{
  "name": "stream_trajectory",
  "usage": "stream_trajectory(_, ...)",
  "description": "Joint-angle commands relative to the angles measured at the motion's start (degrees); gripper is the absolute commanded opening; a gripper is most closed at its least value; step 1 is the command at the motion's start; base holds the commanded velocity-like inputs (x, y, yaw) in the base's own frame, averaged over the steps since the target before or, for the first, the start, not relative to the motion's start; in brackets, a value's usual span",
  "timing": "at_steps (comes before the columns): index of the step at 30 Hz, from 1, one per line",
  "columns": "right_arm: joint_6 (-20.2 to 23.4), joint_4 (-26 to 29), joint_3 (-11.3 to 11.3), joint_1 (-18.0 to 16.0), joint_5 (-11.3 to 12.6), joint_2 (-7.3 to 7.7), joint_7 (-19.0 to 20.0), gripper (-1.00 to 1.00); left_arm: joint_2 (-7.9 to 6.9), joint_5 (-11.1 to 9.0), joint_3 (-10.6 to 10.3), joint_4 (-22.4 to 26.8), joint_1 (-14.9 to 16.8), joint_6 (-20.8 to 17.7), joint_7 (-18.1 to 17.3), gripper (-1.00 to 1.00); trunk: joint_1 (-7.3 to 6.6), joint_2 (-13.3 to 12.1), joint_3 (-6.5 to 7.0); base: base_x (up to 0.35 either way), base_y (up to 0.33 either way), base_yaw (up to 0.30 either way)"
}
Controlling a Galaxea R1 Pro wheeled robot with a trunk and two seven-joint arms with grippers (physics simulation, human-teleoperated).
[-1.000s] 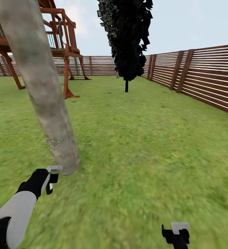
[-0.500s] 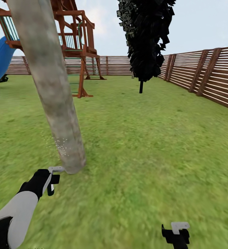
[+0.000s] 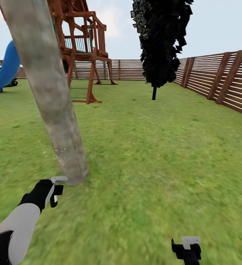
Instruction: In the garden, pick up the pesticide atomizer on the floor and spray pesticide onto both trees until each tree trunk is fully covered.
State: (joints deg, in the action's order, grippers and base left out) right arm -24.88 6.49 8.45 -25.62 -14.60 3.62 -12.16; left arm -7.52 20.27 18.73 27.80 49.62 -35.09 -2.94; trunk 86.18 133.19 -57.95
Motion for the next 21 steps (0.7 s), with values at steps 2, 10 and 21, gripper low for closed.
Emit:
stream_trajectory(2, -0.2, -0.1, 0.4, 0.0, -0.6, -0.02, -0.1, 1.0, 0.05, 0.5, 0.3, 0.1, 0.0, -0.2, -0.3, -1.0, 0.0, 0.0, -0.05, 0.133, -0.273, 0.0)
stream_trajectory(10, -0.2, -0.1, 0.5, 0.0, -0.6, -0.02, -0.1, 1.0, 0.06, 0.4, 0.4, 0.4, 0.0, -0.2, -0.3, -1.0, 0.0, 0.0, -0.05, 0.109, -0.273, 0.024)
stream_trajectory(21, -0.2, -0.1, 0.5, 0.0, -0.6, -0.02, -0.1, 1.0, 1.35, 0.3, 0.3, 0.5, 1.9, -0.3, -0.3, -1.0, 0.0, 0.0, -0.05, 0.007, -0.27, 0.268)
